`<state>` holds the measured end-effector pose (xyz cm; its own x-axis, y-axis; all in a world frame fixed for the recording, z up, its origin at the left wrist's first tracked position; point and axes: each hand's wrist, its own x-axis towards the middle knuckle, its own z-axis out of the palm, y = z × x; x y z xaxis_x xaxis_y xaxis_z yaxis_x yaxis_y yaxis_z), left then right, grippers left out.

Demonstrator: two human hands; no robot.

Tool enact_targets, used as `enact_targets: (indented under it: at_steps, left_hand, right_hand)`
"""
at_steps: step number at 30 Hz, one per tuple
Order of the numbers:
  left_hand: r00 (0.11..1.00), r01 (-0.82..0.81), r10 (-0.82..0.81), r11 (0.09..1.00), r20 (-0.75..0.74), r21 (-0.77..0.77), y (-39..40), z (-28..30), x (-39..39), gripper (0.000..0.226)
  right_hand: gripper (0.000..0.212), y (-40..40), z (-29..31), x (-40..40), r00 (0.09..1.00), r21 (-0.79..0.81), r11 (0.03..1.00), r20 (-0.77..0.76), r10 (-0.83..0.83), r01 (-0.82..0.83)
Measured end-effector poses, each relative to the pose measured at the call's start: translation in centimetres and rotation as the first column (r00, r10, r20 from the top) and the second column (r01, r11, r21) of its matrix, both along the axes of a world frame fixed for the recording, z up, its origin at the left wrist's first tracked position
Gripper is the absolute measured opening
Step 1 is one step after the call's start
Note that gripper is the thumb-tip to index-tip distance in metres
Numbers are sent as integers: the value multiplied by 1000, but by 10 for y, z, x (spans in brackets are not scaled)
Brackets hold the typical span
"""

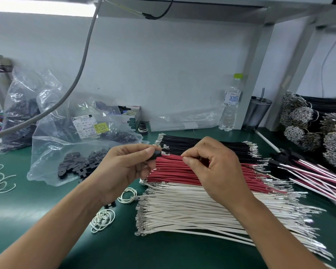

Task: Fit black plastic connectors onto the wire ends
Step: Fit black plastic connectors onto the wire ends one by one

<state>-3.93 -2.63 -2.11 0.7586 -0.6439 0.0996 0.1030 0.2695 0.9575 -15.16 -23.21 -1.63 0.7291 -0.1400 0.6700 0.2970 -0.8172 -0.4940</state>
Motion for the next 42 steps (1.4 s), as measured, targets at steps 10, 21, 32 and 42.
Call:
enact_targets:
  at_steps: [10,21,32,42]
  left_hand:
    - [999,40,-41,999,-34,-16,-2,-1,1,26]
    - [997,39,-40,999,-59,-24,0,1,-1,23]
    - [997,30,-32,999,-71,-25,-1,2,-2,24]
    - [998,23,-21,999,-55,28,1,3,-2,28]
  right_hand:
    - [7,1,1,-1,999,-64,997,29,-46,48]
    - [4,0,1,-2,995,-36,999,92,-30,33]
    - [3,2,3,-4,987,-209,974,150,-57,88]
    - [7,1,3,-4,970,-368,923,240,-28,118]
